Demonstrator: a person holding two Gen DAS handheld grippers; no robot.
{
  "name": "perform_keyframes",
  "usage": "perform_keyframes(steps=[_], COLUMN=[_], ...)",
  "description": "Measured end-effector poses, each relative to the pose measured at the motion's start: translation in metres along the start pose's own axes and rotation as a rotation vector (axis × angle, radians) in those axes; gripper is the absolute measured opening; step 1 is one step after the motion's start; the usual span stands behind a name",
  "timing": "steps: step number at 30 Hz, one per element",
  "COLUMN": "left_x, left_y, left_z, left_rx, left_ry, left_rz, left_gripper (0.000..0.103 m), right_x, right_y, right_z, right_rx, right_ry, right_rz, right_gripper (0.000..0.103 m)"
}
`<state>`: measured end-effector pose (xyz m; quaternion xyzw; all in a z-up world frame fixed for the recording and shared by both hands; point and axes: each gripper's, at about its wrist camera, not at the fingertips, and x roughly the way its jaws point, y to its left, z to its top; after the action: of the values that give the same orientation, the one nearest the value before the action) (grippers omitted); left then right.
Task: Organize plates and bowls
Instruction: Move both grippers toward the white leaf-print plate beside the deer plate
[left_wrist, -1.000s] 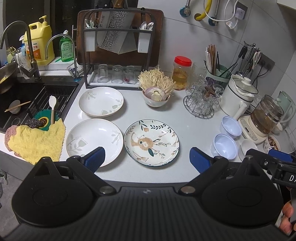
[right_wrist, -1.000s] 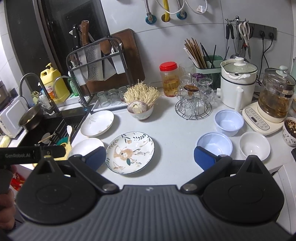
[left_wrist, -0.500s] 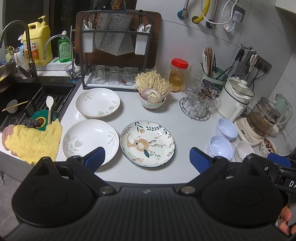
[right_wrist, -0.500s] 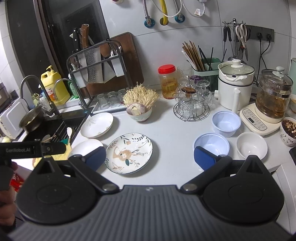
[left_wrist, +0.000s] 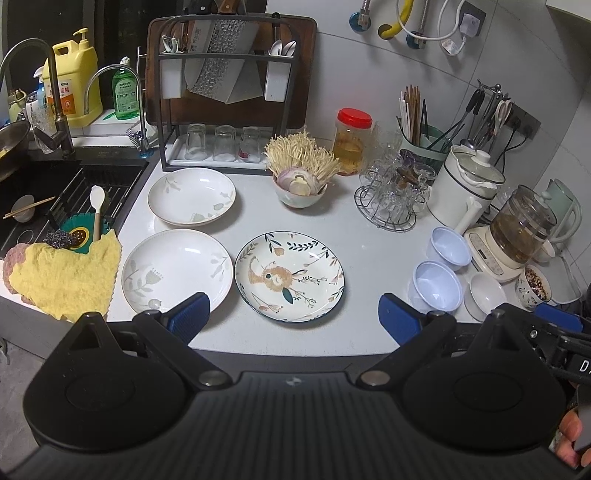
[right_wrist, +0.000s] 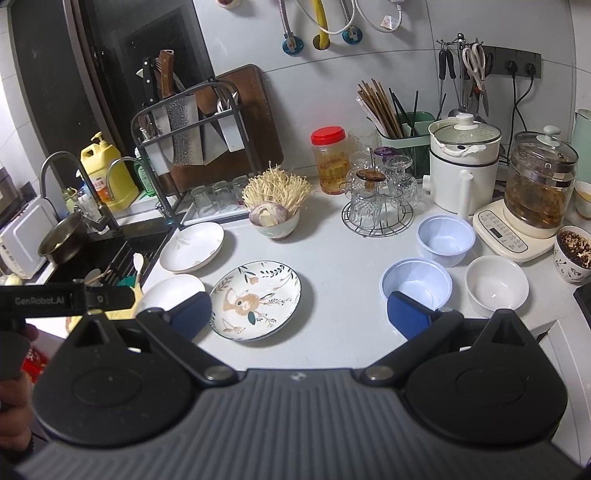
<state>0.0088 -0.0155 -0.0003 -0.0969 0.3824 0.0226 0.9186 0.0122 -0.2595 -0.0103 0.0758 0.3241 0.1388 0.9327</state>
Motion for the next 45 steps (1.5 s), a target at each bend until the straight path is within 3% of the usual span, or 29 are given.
perform_keyframes(steps=[28, 45], left_x=[-0.01, -0.001], left_y=[-0.012, -0.017], left_z=[-0.006, -0.025], left_rx=[-0.045, -0.078], left_ry=[0.005, 0.049], left_rz=[0.013, 0.044], left_gripper=[0.099, 0.099], right_x=[-0.012, -0.003], right_y=[-0.009, -0.015], right_z=[-0.005, -0.014], right_rx=[-0.047, -0.035], right_ry=[-0.007, 0.077], right_rz=[0.049, 0.133], right_gripper=[0.103, 0.103])
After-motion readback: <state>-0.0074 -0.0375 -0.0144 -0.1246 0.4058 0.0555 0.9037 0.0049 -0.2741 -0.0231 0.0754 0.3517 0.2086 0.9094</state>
